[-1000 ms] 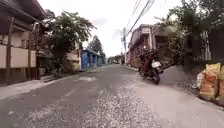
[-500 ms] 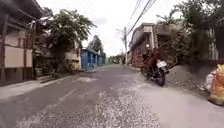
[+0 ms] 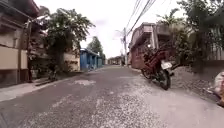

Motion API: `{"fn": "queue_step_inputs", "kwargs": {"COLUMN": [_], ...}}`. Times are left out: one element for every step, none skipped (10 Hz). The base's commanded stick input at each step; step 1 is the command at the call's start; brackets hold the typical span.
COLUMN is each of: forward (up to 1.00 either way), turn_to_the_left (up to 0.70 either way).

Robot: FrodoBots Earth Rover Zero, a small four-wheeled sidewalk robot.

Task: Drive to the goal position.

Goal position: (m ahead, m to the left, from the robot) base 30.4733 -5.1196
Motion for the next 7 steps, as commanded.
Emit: {"fn": "queue_step_inputs", "kwargs": {"forward": [0.50, 0.50, 0.50, 0.50, 0.50, 0.50, 0.50], "turn_to_the_left": [0.00, 0.00, 0.00, 0.00, 0.00, 0.00, 0.00]}}
